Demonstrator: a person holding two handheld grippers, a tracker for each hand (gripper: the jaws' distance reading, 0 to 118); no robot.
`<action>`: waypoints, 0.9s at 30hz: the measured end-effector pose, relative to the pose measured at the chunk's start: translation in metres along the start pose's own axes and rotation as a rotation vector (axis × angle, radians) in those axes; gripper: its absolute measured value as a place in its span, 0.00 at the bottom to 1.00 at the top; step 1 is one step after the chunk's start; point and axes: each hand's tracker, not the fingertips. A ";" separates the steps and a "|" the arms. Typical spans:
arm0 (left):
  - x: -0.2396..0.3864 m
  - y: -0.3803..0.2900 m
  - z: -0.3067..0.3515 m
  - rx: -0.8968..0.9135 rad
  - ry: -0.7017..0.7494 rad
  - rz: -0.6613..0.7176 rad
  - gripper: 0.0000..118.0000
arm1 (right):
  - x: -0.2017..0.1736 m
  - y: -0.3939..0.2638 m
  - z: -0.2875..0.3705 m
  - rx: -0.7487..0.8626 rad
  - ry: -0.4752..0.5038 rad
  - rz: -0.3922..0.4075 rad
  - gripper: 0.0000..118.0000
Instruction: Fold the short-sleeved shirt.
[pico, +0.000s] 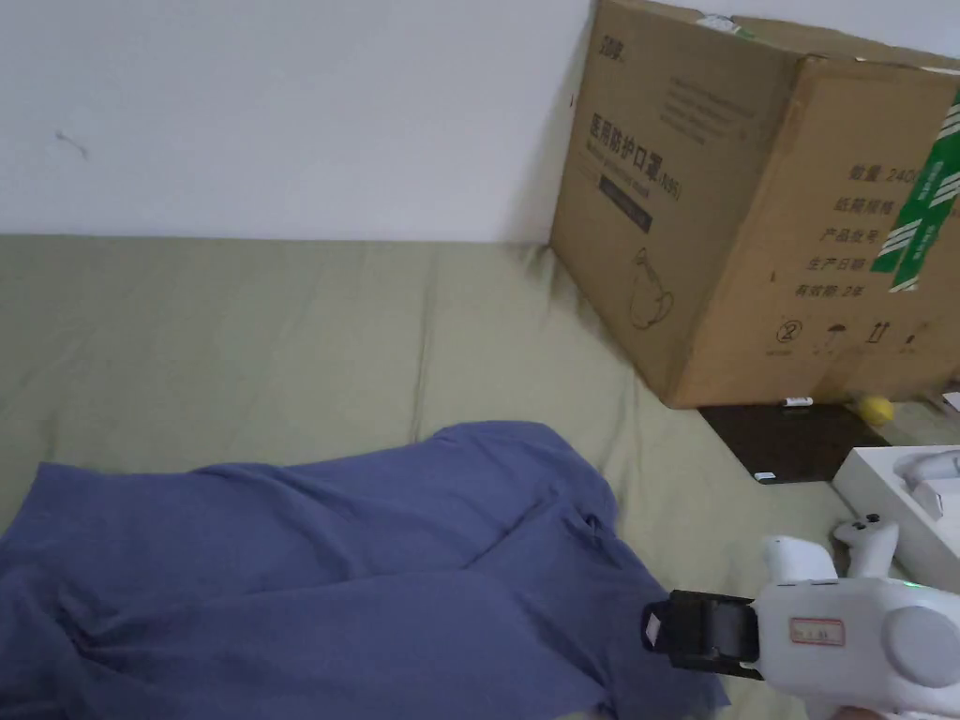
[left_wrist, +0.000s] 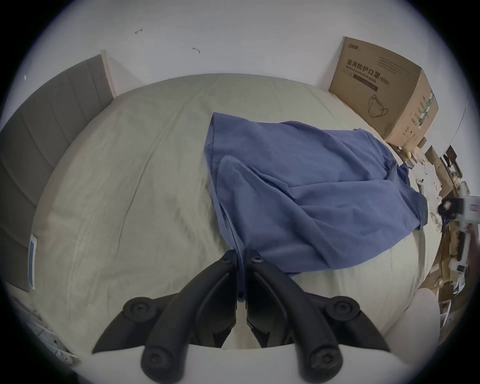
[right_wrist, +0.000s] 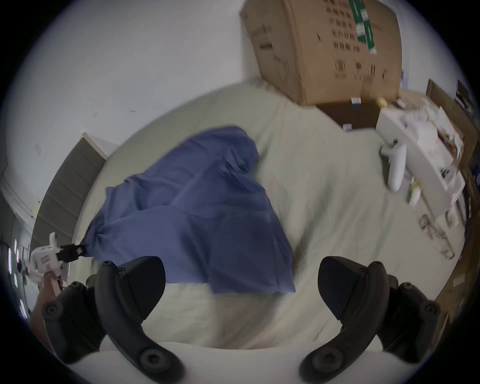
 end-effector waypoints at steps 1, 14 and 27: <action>-0.001 0.002 -0.003 -0.001 0.002 0.004 0.04 | 0.005 0.005 -0.013 -0.048 -0.023 -0.038 0.99; 0.000 0.010 0.001 -0.042 0.005 -0.004 0.04 | 0.010 0.001 0.003 -0.083 -0.019 0.067 0.03; -0.028 -0.085 0.082 -0.098 -0.096 0.101 0.04 | 0.028 -0.083 0.100 -0.091 0.067 -0.010 0.03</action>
